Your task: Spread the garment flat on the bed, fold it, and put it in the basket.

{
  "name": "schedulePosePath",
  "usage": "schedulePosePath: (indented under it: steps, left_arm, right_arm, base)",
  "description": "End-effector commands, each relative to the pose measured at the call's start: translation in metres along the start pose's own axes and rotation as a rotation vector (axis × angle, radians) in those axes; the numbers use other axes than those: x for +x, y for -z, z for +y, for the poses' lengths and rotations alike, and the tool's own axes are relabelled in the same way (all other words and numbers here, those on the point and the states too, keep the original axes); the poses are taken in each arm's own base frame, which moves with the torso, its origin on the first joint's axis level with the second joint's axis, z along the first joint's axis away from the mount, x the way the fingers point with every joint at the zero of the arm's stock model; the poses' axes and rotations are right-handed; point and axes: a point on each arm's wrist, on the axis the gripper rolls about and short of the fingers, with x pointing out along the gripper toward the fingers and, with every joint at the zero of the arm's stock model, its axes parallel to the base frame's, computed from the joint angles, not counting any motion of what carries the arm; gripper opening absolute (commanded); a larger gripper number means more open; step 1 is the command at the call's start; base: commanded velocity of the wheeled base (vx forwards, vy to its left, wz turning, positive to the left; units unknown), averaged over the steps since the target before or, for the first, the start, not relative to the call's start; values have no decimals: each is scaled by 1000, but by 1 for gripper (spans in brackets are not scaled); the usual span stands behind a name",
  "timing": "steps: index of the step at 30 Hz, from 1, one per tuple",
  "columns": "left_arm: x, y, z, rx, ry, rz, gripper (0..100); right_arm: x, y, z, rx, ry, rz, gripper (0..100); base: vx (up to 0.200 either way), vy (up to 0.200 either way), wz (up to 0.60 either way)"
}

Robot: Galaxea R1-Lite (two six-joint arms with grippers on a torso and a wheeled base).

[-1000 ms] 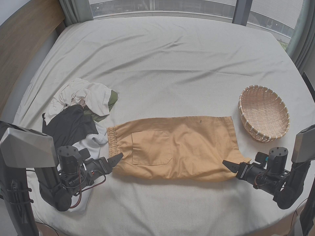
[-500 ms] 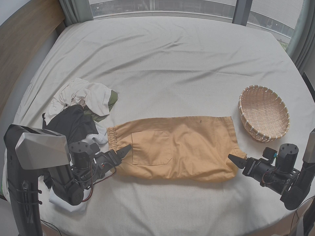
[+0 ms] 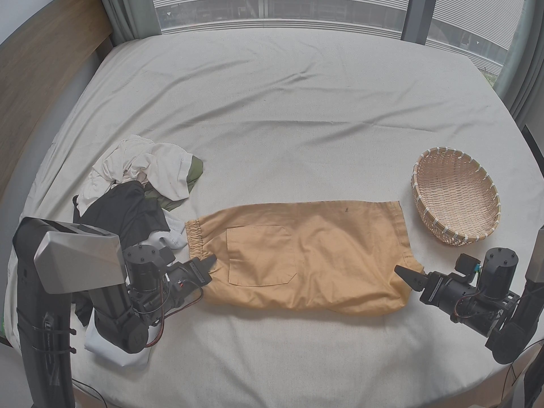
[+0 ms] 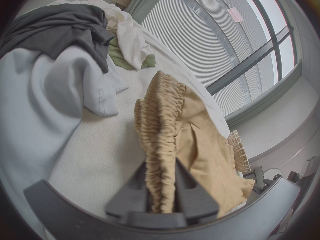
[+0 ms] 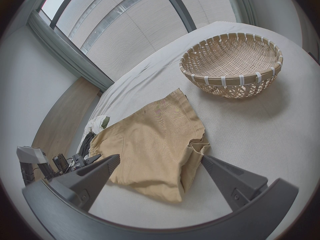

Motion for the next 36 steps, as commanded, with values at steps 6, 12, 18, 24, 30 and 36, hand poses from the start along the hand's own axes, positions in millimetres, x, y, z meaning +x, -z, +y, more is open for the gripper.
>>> schedulePosePath:
  steps: [6, 12, 18, 24, 30, 36]
  left_arm:
    - [-59, -27, -22, -16, 0, -31, 0]
    - [-83, -41, -6, -37, -58, -54, 0]
    - [-88, -40, -2, -9, -76, -46, 0]
    - [-81, -33, -18, 13, -7, -24, 0]
    - [-62, -27, -57, 34, 160, -17, 0]
    - [-43, -28, -99, 47, 318, -57, 0]
  right_arm:
    - [1, 0, 0, 2, -1, 2, 100]
    - [2, 0, 0, 2, -2, -1, 100]
    - [2, 0, 0, 2, -3, 3, 100]
    - [2, 0, 0, 5, -3, 3, 100]
    - [2, 2, 2, 6, -13, 11, 100]
    - [2, 2, 3, 22, -18, 9, 100]
  base:
    - [0, 0, 0]
    - [0, 0, 0]
    - [0, 0, 0]
    - [0, 0, 0]
    - [0, 0, 0]
    - [0, 0, 0]
